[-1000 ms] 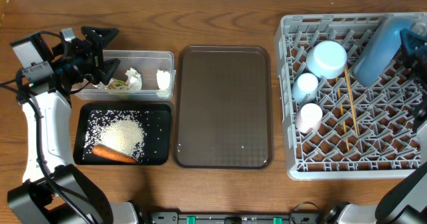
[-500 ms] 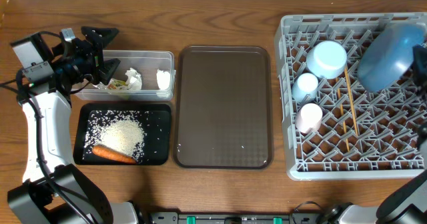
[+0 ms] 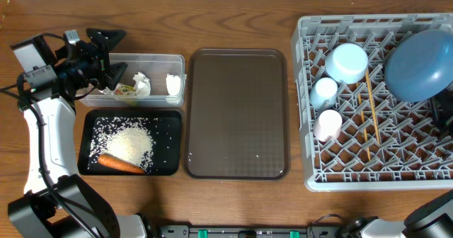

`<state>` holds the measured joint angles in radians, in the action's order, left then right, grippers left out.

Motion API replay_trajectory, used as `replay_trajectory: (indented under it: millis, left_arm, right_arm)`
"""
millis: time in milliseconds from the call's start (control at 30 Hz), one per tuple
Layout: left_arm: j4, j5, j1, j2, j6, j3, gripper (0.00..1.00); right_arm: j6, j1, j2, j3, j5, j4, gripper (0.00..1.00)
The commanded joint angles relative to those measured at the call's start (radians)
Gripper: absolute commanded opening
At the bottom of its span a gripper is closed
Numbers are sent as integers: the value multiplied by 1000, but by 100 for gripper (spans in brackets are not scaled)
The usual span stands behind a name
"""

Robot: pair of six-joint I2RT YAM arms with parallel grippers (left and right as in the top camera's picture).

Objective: Sort waste into correct bins and load items into the dishwasher rack
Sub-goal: 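Lower the blue plate upright into the right side of the rack, then open the right gripper to release the plate and raise it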

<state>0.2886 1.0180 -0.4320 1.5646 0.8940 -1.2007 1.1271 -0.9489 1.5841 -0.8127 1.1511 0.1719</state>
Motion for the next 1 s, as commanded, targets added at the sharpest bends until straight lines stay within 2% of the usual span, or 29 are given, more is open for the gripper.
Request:
replay_trajectory:
  millis: [0, 267, 367, 567, 633, 833, 967]
  left_arm:
    - [2, 10, -3, 1, -2, 4, 98]
    - [2, 10, -3, 1, -2, 4, 98]
    - [2, 10, -3, 1, -2, 4, 98]
    - [2, 10, -3, 1, -2, 4, 98]
    - [2, 10, -3, 1, -2, 4, 98]
    - [2, 10, -3, 1, -2, 4, 98]
    - [2, 10, -3, 1, -2, 4, 98]
  right_arm:
    - [-143, -42, 0, -2, 9, -45, 27]
    - [-235, -105, -7, -2, -58, -192, 32]
    - [-240, -118, -26, -2, -75, -189, 43]
    - [-268, -89, -110, -6, -91, -184, 51]
    - [-268, -77, -144, -6, -109, -188, 58]
    - [-288, 6, -254, -6, -117, -154, 57]
    - [-340, 140, -286, -20, -160, -125, 57]
